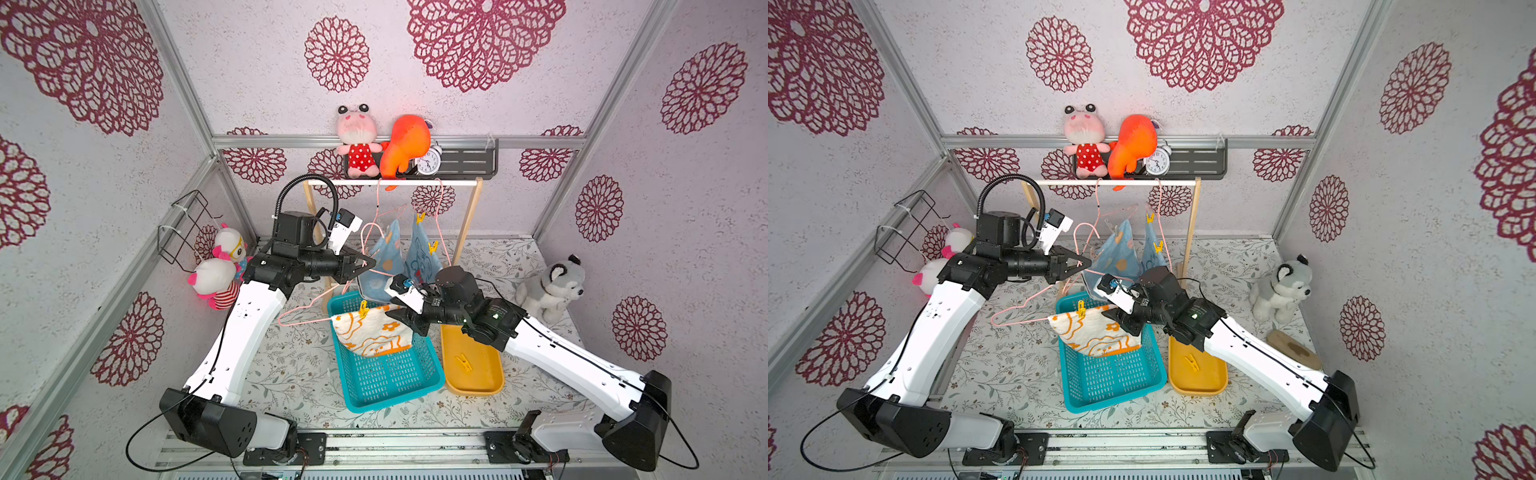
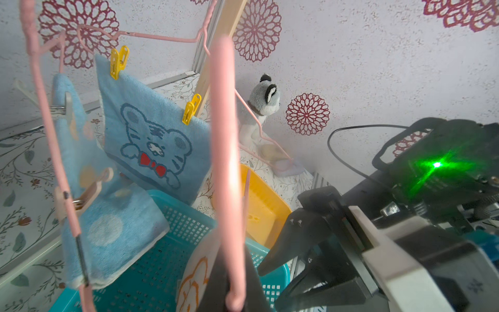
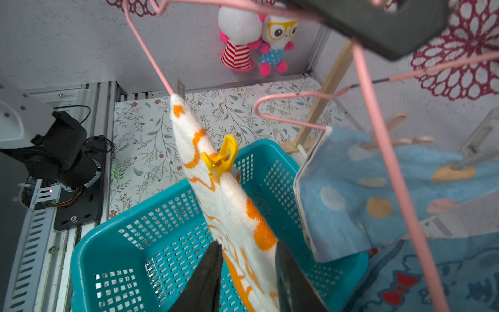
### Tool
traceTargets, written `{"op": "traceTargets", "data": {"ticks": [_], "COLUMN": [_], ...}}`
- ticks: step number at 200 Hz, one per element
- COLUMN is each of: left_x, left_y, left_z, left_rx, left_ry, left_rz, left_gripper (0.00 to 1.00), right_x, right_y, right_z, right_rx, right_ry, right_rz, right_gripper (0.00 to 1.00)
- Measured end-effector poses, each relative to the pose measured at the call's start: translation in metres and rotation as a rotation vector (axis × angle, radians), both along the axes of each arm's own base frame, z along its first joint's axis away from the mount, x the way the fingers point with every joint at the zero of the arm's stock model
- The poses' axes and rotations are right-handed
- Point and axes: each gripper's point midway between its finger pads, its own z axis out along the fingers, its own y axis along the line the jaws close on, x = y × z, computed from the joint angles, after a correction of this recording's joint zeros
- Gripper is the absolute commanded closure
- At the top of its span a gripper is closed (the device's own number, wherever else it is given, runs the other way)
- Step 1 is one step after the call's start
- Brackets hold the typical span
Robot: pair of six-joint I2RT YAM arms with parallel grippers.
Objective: Remove the clothespins securing towels to the hanger
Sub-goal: Remove the clothespin from the hanger.
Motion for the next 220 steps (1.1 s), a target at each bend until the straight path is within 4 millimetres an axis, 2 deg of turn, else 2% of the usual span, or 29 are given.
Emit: {"op": "traceTargets", "data": {"ticks": [23,72,117,220], "left_x": [-0.003,-0.006,-0.008,-0.010], "left_y": [-0.002,-0.005,-0.007,-0.009], "left_z": [0.000,0.000,-0.002,-0.001], "left_rx": [-0.005,-0.010,-0.011,-0.016], "left_ry": [0.007,0.014,0.022,0.026], "left_rz": [-0.013,-0.029,-0.039,-0.054], "left_gripper": [1.00,1.00,1.00,1.00], "right_x": [-0.002,-0.007,-0.008,-0.010], "right_y": [0.010,0.027,0.041,0.053], "right_z": [0.007,-0.001,0.002,-0.005], "right_rx": [0.022,0.016,0.021,0.003], "right_ry": [-0.020,-0.009,-0.013,0.003], "right_rz": [0.054,0.142,0.207,0.267], "right_gripper": [0.63,0.62,0.62,0.67]}}
